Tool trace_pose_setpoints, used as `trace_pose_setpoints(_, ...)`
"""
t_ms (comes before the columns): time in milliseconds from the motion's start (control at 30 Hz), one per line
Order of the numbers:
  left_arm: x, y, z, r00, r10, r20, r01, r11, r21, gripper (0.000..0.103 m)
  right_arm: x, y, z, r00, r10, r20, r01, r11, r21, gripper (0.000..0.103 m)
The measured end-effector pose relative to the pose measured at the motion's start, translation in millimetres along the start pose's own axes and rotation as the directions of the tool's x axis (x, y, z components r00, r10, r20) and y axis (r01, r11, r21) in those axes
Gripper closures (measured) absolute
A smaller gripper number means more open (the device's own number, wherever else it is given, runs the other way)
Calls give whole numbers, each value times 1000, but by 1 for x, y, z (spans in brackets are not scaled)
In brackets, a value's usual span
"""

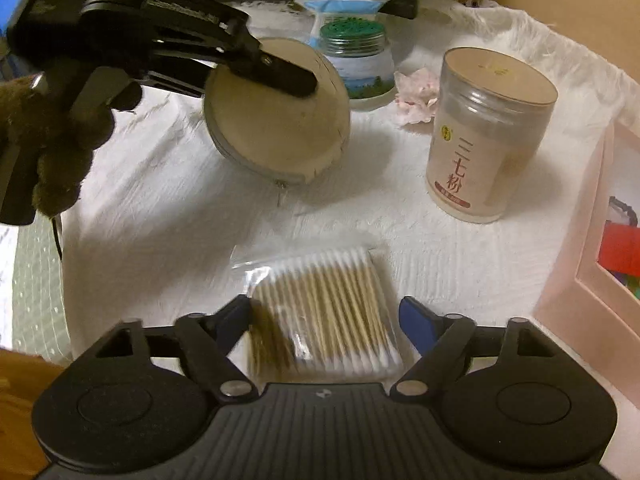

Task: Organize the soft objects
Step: 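Lift the puff case with the left tool while the right tool lifts the cotton swabs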

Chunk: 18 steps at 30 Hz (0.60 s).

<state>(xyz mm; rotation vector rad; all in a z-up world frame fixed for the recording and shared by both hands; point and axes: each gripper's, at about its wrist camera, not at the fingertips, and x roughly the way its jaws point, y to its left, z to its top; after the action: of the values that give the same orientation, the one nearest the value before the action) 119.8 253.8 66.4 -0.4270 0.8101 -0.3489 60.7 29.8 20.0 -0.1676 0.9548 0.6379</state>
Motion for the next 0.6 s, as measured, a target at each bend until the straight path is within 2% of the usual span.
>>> trace_pose_setpoints(33, -3, -2, 6, 1000, -2, 12, 2, 1000, -6, 58, -3, 2, 2, 1000, 3, 5, -3, 1000, -1, 46)
trace_pose_setpoints(67, -8, -4, 15, 1000, -7, 24, 7, 1000, -8, 58, -7, 5, 5, 1000, 13, 16, -13, 1000, 3, 60)
trace_pose_setpoints(100, -11, -7, 23, 999, -10, 36, 10, 1000, 0, 58, -12, 5, 9, 999, 40, 24, -40, 999, 12, 67)
trace_pose_setpoints(133, -15, -11, 31, 999, -7, 53, 7, 1000, 16, 58, -18, 4, 13, 997, 66, 38, -67, 997, 25, 85)
trace_pose_setpoints(200, -25, -22, 49, 995, 8, 98, -14, 998, 63, 58, -28, 1, 22, 995, 68, 74, -72, 996, 46, 95)
trace_pose_setpoints(300, -33, -35, 67, 989, 16, 146, -31, 995, 99, 58, -43, 5, 27, 991, 42, 125, -38, 999, -34, 94)
trace_pose_setpoints(333, -35, -37, 70, 988, 22, 155, -38, 994, 104, 58, -43, 6, 27, 993, 40, 109, -34, 998, -52, 88)
trace_pose_setpoints(367, -35, -38, 70, 987, 25, 162, -43, 993, 108, 58, -40, 7, 26, 995, 34, 91, -29, 998, -55, 68)
trace_pose_setpoints(400, -37, -38, 67, 986, 27, 167, -46, 993, 110, 58, -37, 9, 23, 996, 26, 86, -21, 998, -57, 54)
trace_pose_setpoints(433, -38, -37, 64, 986, 28, 166, -47, 993, 109, 58, -33, 12, 19, 996, 10, 86, -5, 998, -60, 29)
trace_pose_setpoints(467, -39, -34, 59, 987, 30, 159, -46, 994, 101, 58, -28, 14, 14, 996, -9, 92, 15, 998, -63, 25)
trace_pose_setpoints(600, -35, -12, 34, 993, 60, 100, -64, 997, 38, 58, -2, 19, 6, 998, -12, 63, 15, 999, -48, 25)
